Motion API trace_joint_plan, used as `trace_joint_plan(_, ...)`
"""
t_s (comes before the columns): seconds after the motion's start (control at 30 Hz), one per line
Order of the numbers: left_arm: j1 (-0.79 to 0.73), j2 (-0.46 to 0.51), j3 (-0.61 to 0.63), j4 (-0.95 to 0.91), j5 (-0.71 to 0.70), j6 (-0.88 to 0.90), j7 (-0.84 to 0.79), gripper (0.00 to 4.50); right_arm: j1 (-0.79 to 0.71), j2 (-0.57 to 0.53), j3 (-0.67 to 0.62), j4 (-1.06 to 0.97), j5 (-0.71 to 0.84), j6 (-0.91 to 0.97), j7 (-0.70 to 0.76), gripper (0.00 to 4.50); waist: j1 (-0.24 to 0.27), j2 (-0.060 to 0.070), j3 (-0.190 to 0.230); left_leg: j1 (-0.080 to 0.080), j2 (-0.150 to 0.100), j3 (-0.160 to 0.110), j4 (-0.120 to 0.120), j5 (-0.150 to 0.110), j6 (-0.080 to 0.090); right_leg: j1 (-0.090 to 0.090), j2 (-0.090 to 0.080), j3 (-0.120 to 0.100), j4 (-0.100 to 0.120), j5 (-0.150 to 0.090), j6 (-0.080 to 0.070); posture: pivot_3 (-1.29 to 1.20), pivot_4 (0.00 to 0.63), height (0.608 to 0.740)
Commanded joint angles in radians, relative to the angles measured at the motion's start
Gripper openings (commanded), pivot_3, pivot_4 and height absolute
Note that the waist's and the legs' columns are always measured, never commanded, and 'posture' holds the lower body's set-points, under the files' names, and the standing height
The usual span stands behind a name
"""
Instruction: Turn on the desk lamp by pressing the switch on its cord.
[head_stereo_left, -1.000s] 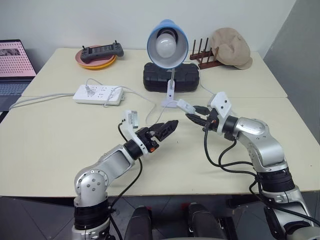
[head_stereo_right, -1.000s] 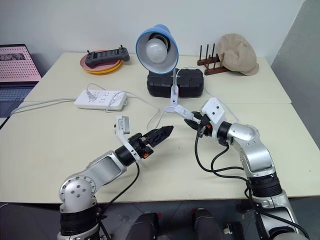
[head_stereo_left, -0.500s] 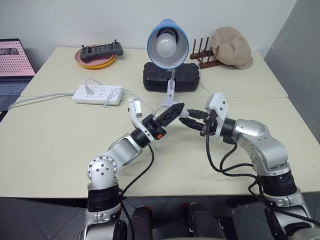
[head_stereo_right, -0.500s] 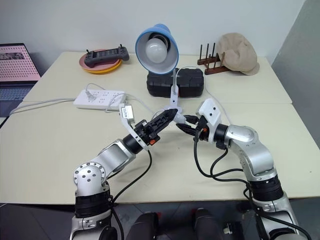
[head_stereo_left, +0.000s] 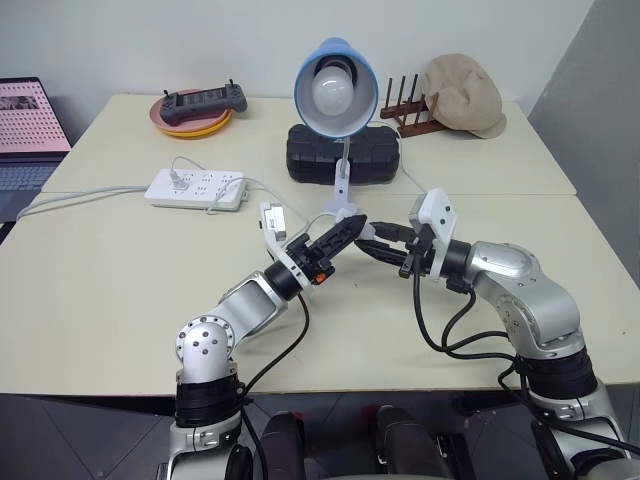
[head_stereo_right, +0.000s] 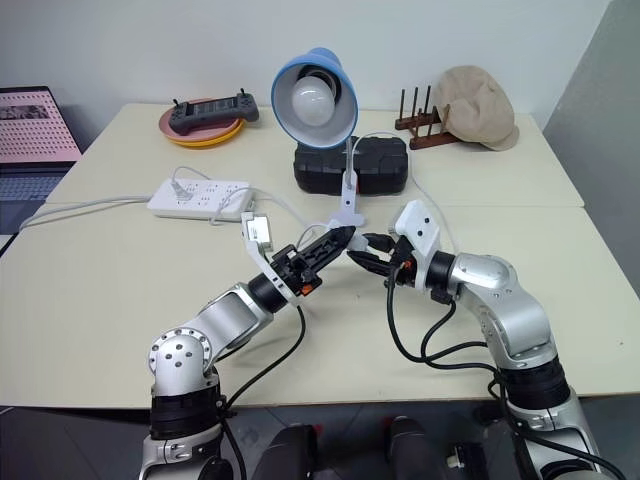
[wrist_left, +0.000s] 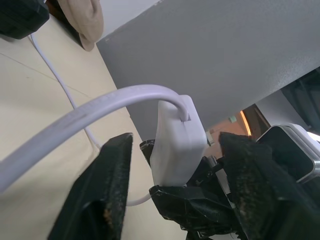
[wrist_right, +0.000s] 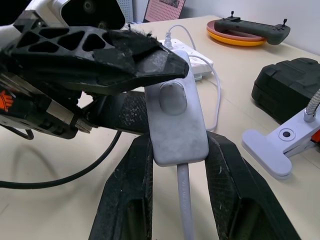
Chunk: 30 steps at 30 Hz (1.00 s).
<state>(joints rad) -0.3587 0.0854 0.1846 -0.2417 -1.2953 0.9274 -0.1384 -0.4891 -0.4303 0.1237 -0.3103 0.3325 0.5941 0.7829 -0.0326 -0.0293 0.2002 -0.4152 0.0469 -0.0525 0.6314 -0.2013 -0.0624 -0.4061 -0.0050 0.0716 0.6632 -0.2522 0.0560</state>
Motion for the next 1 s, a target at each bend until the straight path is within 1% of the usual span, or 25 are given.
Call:
trace_joint_plan(0.03, -0.002, 0.003, 0.002, -0.031, -0.040, -0.009, 0.003, 1.77, -0.010, -0.013, 0.007, -0.046, -0.011, -0.044, -0.004, 1.09, 0.000, 0.000, 0.000, 0.000, 0.000, 0.000, 0.000, 0.000, 0.000, 0.000, 0.000, 0.000, 0.000, 0.000, 0.000, 0.00, 0.150, 0.740)
trace_joint_plan(0.07, -0.001, 0.003, 0.003, -0.033, -0.043, -0.009, 0.005, 1.62, -0.010, -0.015, 0.010, -0.046, -0.012, -0.048, -0.003, 1.09, 0.000, 0.000, 0.000, 0.000, 0.000, 0.000, 0.000, 0.000, 0.000, 0.000, 0.000, 0.000, 0.000, 0.000, 0.000, 0.00, 0.150, 0.740)
trace_joint_plan(0.17, 0.004, 0.005, 0.005, -0.039, -0.054, -0.009, 0.010, 0.89, -0.008, -0.019, 0.014, -0.040, -0.014, -0.058, -0.001, 1.09, 0.000, 0.000, 0.000, 0.000, 0.000, 0.000, 0.000, 0.000, 0.000, 0.000, 0.000, 0.000, 0.000, 0.000, 0.000, 0.00, 0.150, 0.740)
trace_joint_plan(0.23, 0.006, 0.000, 0.009, -0.044, -0.072, -0.015, 0.022, 0.61, -0.005, -0.021, 0.013, -0.031, -0.016, -0.066, 0.002, 1.09, 0.000, 0.000, 0.000, 0.000, 0.000, 0.000, 0.000, 0.000, 0.000, 0.000, 0.000, 0.000, 0.000, 0.000, 0.000, 0.00, 0.150, 0.740)
trace_joint_plan(0.47, 0.024, 0.007, 0.012, -0.065, -0.109, -0.025, 0.045, 0.52, -0.001, -0.018, 0.016, -0.017, -0.018, -0.080, 0.000, 1.09, 0.000, 0.000, 0.000, 0.000, 0.000, 0.000, -0.001, 0.000, 0.000, 0.000, 0.000, 0.000, -0.001, 0.000, 0.000, 0.00, 0.150, 0.740)
trace_joint_plan(0.6, 0.027, 0.028, -0.005, -0.081, -0.051, -0.050, 0.033, 0.52, -0.010, -0.014, 0.019, -0.003, -0.020, -0.089, -0.001, 1.09, 0.000, 0.000, 0.000, 0.000, 0.000, 0.000, -0.001, 0.000, 0.000, 0.000, 0.000, 0.000, -0.001, 0.000, 0.000, 0.00, 0.150, 0.740)
trace_joint_plan(0.67, 0.031, 0.033, -0.005, -0.087, -0.070, -0.049, 0.027, 1.23, -0.016, -0.012, 0.019, 0.007, -0.022, -0.093, -0.001, 1.09, 0.000, 0.000, 0.000, 0.000, 0.000, 0.000, -0.001, 0.000, 0.000, 0.000, 0.000, 0.000, -0.001, 0.000, 0.000, 0.00, 0.150, 0.740)
trace_joint_plan(0.7, 0.035, 0.037, -0.004, -0.092, -0.083, -0.044, 0.028, 1.29, -0.019, -0.011, 0.019, 0.015, -0.023, -0.097, -0.001, 1.09, 0.000, 0.000, 0.000, 0.000, 0.000, 0.000, -0.001, 0.000, 0.000, 0.000, 0.000, 0.000, -0.001, 0.000, 0.000, 0.00, 0.150, 0.740)
trace_joint_plan(0.77, 0.052, 0.061, -0.002, -0.112, -0.109, -0.029, 0.037, 1.81, -0.030, -0.009, 0.019, 0.043, -0.028, -0.110, 0.003, 1.09, 0.000, 0.000, 0.000, 0.000, 0.000, 0.000, -0.001, 0.000, 0.000, 0.000, 0.000, 0.000, -0.001, 0.000, 0.000, 0.00, 0.150, 0.740)
trace_joint_plan(0.8, 0.065, 0.080, -0.003, -0.126, -0.120, -0.017, 0.037, 1.96, -0.037, -0.007, 0.018, 0.059, -0.029, -0.117, 0.004, 1.09, -0.001, 0.000, 0.000, 0.000, 0.000, 0.000, -0.001, 0.000, 0.000, 0.000, 0.000, 0.000, -0.001, 0.000, 0.000, 0.00, 0.150, 0.740)
trace_joint_plan(0.9, 0.105, 0.132, -0.006, -0.165, -0.144, 0.004, 0.038, 2.65, -0.055, 0.000, 0.014, 0.099, -0.029, -0.131, 0.007, 1.09, -0.001, 0.000, 0.000, 0.000, 0.000, 0.000, -0.002, 0.000, 0.000, -0.001, 0.000, 0.000, -0.001, 0.000, 0.000, 0.00, 0.150, 0.740)
trace_joint_plan(0.93, 0.133, 0.167, 0.006, -0.194, -0.165, 0.016, 0.040, 2.77, -0.068, 0.002, 0.016, 0.134, -0.036, -0.147, 0.013, 1.09, -0.001, 0.000, 0.000, 0.000, 0.000, 0.000, -0.002, 0.000, 0.000, -0.001, 0.000, 0.000, -0.001, 0.000, -0.001, 0.00, 0.150, 0.740)
trace_joint_plan(1.0, 0.178, 0.236, 0.031, -0.243, -0.203, 0.033, 0.039, 3.15, -0.091, 0.005, 0.021, 0.201, -0.050, -0.180, 0.024, 1.09, -0.004, 0.000, 0.000, 0.000, 0.000, 0.000, -0.002, 0.000, 0.000, -0.001, 0.000, 0.000, -0.001, 0.000, -0.001, 0.00, 0.150, 0.740)
